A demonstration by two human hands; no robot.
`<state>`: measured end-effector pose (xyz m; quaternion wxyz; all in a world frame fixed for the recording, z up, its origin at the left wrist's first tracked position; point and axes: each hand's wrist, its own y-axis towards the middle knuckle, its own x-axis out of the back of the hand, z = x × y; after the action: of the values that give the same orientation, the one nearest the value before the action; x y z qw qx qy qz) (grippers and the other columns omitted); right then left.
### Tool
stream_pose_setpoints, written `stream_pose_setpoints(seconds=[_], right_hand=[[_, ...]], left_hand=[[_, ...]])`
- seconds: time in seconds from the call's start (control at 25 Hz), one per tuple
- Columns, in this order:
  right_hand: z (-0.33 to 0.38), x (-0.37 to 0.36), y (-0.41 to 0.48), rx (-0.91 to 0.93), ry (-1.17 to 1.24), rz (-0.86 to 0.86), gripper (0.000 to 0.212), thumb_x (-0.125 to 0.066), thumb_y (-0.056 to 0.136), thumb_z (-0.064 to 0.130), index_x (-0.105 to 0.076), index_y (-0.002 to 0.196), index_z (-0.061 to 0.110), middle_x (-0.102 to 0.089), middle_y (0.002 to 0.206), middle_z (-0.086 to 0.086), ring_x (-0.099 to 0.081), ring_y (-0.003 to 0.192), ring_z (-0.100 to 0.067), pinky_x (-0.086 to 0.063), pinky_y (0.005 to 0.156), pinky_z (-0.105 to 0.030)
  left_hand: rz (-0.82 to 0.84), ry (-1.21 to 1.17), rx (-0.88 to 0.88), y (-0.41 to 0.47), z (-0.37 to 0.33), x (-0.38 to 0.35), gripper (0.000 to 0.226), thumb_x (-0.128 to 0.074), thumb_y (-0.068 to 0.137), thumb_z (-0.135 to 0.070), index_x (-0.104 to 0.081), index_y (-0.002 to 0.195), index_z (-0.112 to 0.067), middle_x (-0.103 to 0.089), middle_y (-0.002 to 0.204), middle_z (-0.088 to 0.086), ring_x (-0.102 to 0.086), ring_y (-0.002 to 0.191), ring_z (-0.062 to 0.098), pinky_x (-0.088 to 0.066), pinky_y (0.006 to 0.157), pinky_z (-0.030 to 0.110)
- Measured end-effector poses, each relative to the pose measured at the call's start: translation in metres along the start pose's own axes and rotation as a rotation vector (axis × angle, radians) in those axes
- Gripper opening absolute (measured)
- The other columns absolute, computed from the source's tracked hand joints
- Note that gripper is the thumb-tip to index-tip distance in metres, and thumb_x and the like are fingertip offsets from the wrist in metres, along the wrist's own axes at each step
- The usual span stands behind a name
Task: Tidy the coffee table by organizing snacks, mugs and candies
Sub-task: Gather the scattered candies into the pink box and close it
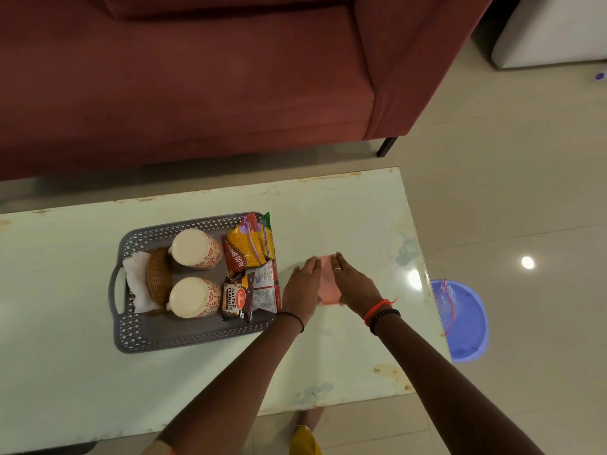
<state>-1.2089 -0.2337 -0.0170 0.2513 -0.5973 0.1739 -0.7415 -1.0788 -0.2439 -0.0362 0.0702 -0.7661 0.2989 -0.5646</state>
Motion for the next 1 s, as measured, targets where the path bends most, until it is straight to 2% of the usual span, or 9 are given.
stream_pose_setpoints(seconds=[0.28, 0.36, 0.52, 0.6, 0.72, 0.84, 1.0], right_hand=[[-0.001, 0.0, 0.003, 0.012, -0.059, -0.002, 0.086, -0.064, 0.084, -0.001, -0.01, 0.15, 0.001, -0.007, 0.161, -0.013, -0.038, 0.138, -0.029, -0.05, 0.095, -0.038], [-0.002, 0.002, 0.004, 0.013, -0.066, -0.007, 0.084, -0.064, 0.084, 0.001, -0.012, 0.15, 0.001, -0.009, 0.16, -0.014, -0.038, 0.138, -0.028, -0.05, 0.095, -0.038], [0.001, 0.001, 0.004, 0.021, -0.108, -0.013, 0.084, -0.066, 0.083, 0.002, -0.015, 0.149, 0.0, -0.012, 0.159, -0.017, -0.04, 0.136, -0.029, -0.053, 0.092, -0.038], [0.002, -0.001, 0.005, 0.023, -0.126, -0.042, 0.084, -0.066, 0.082, 0.0, -0.015, 0.148, -0.001, -0.013, 0.158, -0.019, -0.04, 0.136, -0.029, -0.054, 0.09, -0.037], [0.005, -0.005, 0.006, 0.011, -0.116, -0.068, 0.079, -0.062, 0.085, -0.001, -0.015, 0.148, -0.003, -0.015, 0.158, -0.02, -0.04, 0.136, -0.03, -0.054, 0.089, -0.035], [0.008, -0.005, 0.005, -0.009, -0.092, -0.091, 0.076, -0.062, 0.086, 0.003, -0.016, 0.148, -0.003, -0.016, 0.158, -0.019, -0.04, 0.135, -0.029, -0.053, 0.09, -0.034], [0.005, -0.006, 0.006, -0.017, -0.059, -0.083, 0.08, -0.065, 0.084, 0.006, -0.017, 0.148, 0.0, -0.016, 0.158, -0.015, -0.045, 0.131, -0.029, -0.055, 0.087, -0.035]], left_hand=[[-0.007, 0.023, 0.031, 0.001, -0.002, -0.002, 0.081, -0.069, 0.081, -0.01, -0.02, 0.145, -0.003, -0.022, 0.154, 0.008, -0.037, 0.137, 0.023, -0.025, 0.117, 0.033], [-0.038, 0.051, 0.043, -0.001, -0.006, -0.003, 0.074, -0.062, 0.086, -0.007, -0.018, 0.146, -0.002, -0.021, 0.154, 0.009, -0.038, 0.136, 0.024, -0.026, 0.117, 0.034], [-0.142, 0.024, 0.061, -0.012, -0.008, -0.017, 0.065, -0.041, 0.095, -0.001, -0.005, 0.149, -0.005, -0.012, 0.159, 0.008, -0.024, 0.144, 0.021, -0.022, 0.119, 0.032], [-0.138, -0.02, 0.087, -0.01, -0.008, -0.018, 0.072, -0.048, 0.093, -0.004, -0.003, 0.149, -0.005, -0.011, 0.159, 0.007, -0.026, 0.144, 0.022, -0.024, 0.118, 0.03], [0.004, -0.001, 0.086, -0.007, -0.011, -0.011, 0.1, -0.073, 0.077, -0.018, -0.005, 0.148, -0.003, -0.01, 0.158, 0.008, -0.025, 0.143, 0.025, -0.025, 0.119, 0.033], [0.034, -0.001, 0.113, -0.007, -0.013, -0.007, 0.102, -0.073, 0.076, -0.031, -0.007, 0.149, -0.005, -0.013, 0.158, 0.008, -0.026, 0.142, 0.024, -0.023, 0.119, 0.032], [-0.04, 0.008, 0.131, -0.008, -0.012, -0.01, 0.1, -0.071, 0.078, -0.029, -0.005, 0.149, -0.007, -0.015, 0.158, 0.007, -0.024, 0.144, 0.02, -0.02, 0.12, 0.03]])
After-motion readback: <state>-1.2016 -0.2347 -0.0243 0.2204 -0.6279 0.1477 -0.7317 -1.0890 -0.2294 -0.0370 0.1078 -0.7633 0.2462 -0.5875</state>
